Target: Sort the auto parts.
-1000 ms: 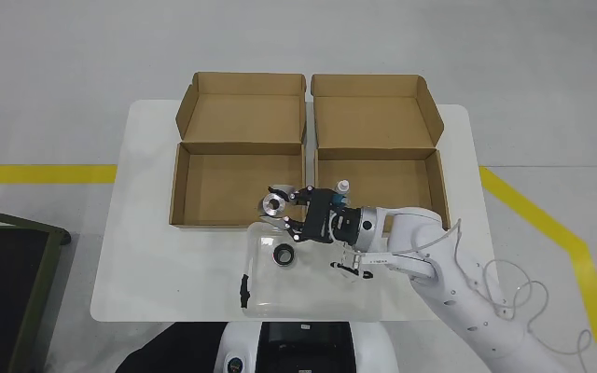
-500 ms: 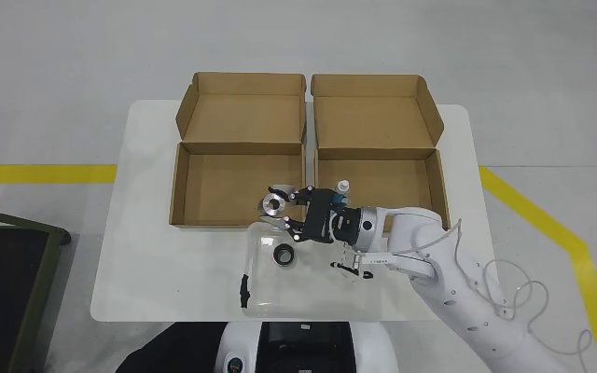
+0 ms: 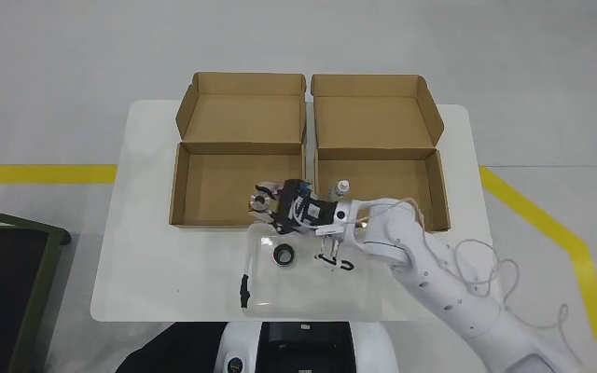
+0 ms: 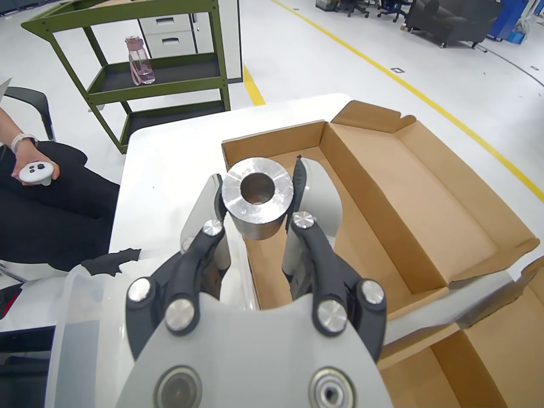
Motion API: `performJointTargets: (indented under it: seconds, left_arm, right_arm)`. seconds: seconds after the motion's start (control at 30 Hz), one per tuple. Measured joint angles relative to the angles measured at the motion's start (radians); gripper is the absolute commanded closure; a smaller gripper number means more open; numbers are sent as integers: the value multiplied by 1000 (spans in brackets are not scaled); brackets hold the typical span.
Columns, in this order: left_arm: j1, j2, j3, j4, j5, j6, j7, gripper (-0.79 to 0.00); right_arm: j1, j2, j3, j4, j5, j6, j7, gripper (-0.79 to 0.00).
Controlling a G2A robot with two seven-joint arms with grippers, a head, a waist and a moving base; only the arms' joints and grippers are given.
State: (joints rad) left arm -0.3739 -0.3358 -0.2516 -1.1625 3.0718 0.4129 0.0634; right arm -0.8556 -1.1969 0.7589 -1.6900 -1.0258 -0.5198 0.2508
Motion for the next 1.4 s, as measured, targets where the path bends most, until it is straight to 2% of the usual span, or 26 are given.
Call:
performJointTargets:
  seconds: [0.37,0.7,1.1,1.4]
  left_arm:
    - [0,0,0,0,0,0,0,-785]
    - [0,0,0,0,0,0,0,-785]
    - [0,0,0,0,0,0,0,-785]
    - [0,0,0,0,0,0,0,-785]
  right_arm:
    - [132,-84,-140,160,23,82,65,0]
    - [251,-184,-252,336,77,142,148,0]
    - [333,-283,-319,515,108,172,221,0]
    - [359,-332,-331,619,105,175,248,-6]
